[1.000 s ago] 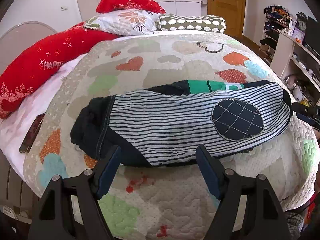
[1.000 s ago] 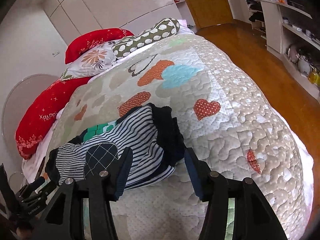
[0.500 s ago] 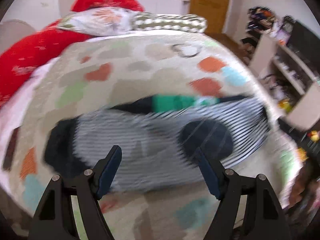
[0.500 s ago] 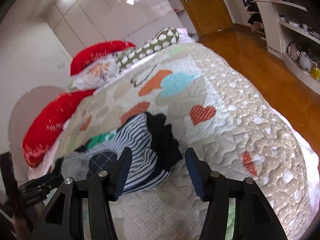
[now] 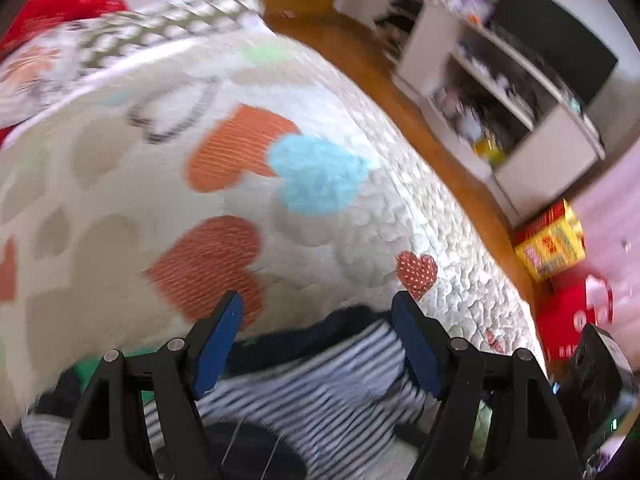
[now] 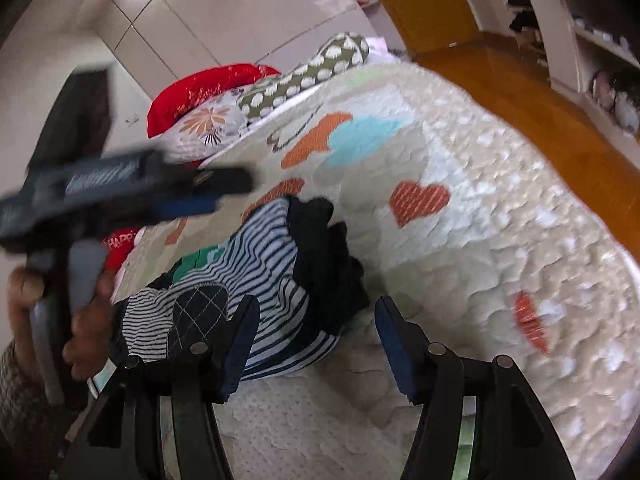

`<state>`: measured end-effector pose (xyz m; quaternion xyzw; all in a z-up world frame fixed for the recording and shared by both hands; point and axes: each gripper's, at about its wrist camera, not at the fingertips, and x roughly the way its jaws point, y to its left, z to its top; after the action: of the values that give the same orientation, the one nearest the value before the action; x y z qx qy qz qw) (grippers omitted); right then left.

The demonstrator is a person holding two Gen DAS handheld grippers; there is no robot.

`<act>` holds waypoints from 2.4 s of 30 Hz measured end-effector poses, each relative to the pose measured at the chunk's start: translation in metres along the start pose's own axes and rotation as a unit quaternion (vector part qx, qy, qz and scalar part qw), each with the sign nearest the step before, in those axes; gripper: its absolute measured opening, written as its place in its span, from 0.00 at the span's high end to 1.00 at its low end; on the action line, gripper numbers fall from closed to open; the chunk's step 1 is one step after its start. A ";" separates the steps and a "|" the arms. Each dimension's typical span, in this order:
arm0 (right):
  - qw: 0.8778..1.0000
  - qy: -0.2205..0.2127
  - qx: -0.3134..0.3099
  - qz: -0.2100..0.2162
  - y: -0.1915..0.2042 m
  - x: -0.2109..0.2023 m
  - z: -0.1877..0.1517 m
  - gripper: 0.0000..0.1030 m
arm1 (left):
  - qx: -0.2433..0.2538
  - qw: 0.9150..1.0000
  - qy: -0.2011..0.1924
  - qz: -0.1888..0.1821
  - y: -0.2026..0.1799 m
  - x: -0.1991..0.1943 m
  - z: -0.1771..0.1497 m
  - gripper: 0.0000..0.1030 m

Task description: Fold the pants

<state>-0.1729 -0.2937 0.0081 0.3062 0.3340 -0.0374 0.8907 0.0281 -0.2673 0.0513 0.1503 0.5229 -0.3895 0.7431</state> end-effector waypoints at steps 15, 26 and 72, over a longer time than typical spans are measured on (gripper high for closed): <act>0.999 -0.007 -0.041 0.014 0.028 0.013 0.014 0.78 | 0.004 0.999 0.018 -0.048 0.005 -0.002 -0.010 0.85; 0.982 0.054 -0.164 0.072 0.132 0.042 0.008 0.76 | -0.167 0.979 -0.116 -0.033 0.115 -0.091 -0.084 0.61; 0.927 0.265 -0.253 0.084 0.328 0.153 -0.004 0.43 | -0.425 0.868 -0.233 0.106 0.267 -0.184 -0.330 0.55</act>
<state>0.0323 -0.0049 0.0815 0.0964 0.5292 0.2055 0.8176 -0.0209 0.1923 0.0321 -0.2206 0.4307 -0.0726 0.8721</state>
